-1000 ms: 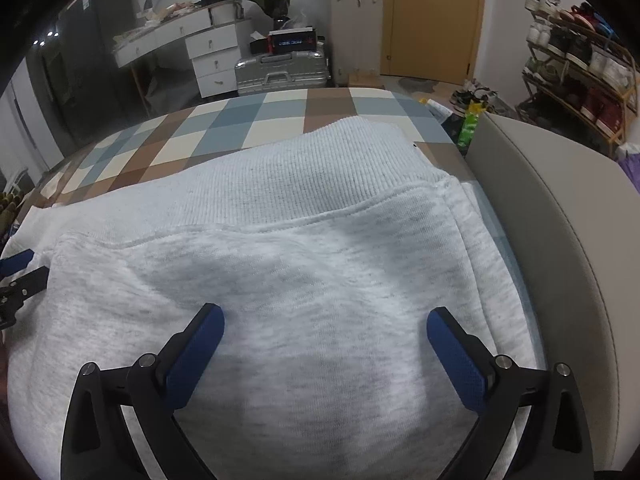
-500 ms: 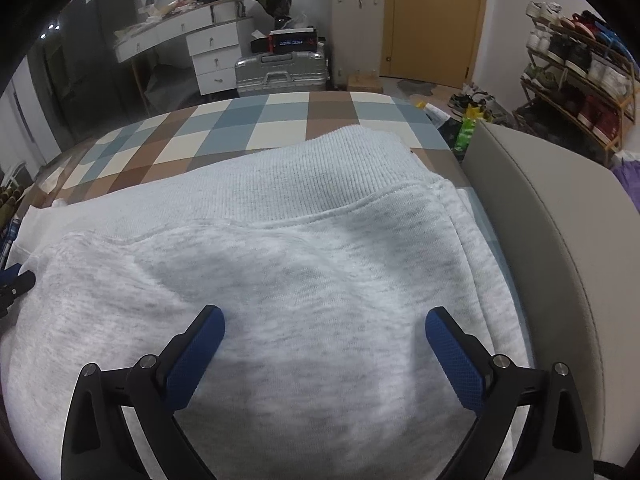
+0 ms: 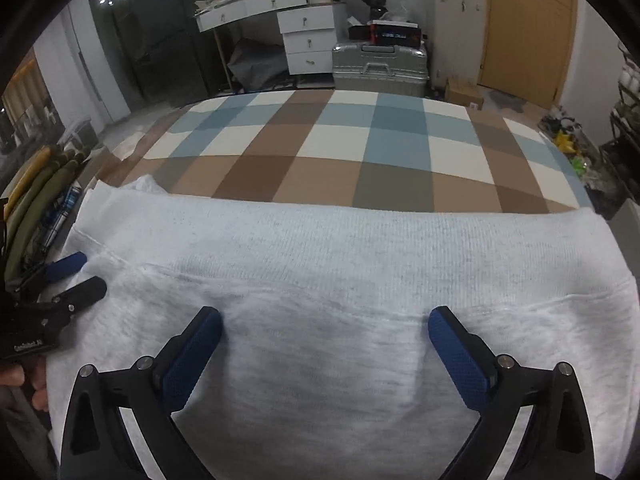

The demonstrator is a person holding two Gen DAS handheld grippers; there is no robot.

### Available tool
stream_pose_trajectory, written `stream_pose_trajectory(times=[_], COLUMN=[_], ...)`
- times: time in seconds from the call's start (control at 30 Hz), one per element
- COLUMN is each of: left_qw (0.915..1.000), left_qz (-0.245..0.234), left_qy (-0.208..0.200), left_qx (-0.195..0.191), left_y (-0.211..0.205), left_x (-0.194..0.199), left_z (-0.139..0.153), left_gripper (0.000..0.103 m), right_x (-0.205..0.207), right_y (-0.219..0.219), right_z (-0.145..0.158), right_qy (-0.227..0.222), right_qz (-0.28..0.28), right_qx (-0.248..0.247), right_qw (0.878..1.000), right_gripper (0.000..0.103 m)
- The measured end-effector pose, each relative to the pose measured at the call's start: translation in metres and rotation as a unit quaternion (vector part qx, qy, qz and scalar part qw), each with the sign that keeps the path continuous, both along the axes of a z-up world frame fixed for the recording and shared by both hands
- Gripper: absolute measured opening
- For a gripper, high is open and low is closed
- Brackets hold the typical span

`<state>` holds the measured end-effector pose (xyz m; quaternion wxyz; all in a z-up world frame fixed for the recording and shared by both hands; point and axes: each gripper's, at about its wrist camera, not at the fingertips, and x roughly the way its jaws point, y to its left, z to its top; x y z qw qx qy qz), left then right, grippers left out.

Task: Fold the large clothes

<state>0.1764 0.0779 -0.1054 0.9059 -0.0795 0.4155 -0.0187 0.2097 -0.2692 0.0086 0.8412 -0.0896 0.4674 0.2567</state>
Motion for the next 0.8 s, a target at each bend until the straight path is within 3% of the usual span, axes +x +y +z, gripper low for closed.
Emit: stream_pose_trajectory(times=[0.2,0.23,0.27,0.3,0.4,0.43,0.53,0.7,0.77,0.8], left_qw=[1.0000,1.0000,1.0000,1.0000,1.0000,1.0000,1.0000,0.9997,0.9991,0.9987], left_qz=[-0.002,-0.002,-0.002,-0.002,-0.002,-0.002,-0.001,0.024,-0.012,-0.028], left_qy=[0.000,0.000,-0.001,0.000,0.000,0.000,0.002,0.009,-0.017,-0.026], left_qx=[-0.001,-0.001,-0.001,-0.001,0.000,0.002,0.005,-0.006,-0.038,-0.035], left_y=[-0.002,-0.002,-0.002,-0.002,-0.003,-0.003,-0.003,-0.011,-0.030,-0.043], left_x=[0.000,-0.001,-0.001,0.000,0.000,0.000,0.001,-0.003,-0.011,-0.014], left_z=[0.000,0.001,0.001,0.001,0.001,0.001,0.001,0.022,0.044,0.052], left_gripper=[0.087,0.087,0.087,0.087,0.088,0.088,0.088,0.087,0.088,0.089], right_x=[-0.007,-0.008,-0.007,-0.002,0.015,0.014,0.009,0.010,0.009,0.008], right_y=[-0.043,-0.051,-0.062,-0.078,-0.138,-0.142,-0.128,-0.130,-0.128,-0.129], right_z=[0.009,0.009,0.005,0.001,-0.010,-0.010,-0.009,-0.009,-0.009,-0.009], right_qy=[-0.025,-0.043,-0.075,-0.085,-0.003,-0.005,-0.033,-0.026,-0.030,-0.030], right_qz=[-0.012,-0.035,-0.082,-0.112,-0.163,-0.159,-0.150,-0.153,-0.153,-0.154], right_qx=[-0.008,-0.038,-0.106,-0.126,-0.028,-0.023,-0.066,-0.051,-0.055,-0.054], right_qw=[1.000,0.998,0.988,0.982,0.986,0.987,0.986,0.986,0.986,0.986], right_gripper=[0.103,0.102,0.103,0.103,0.103,0.103,0.103,0.103,0.103,0.103])
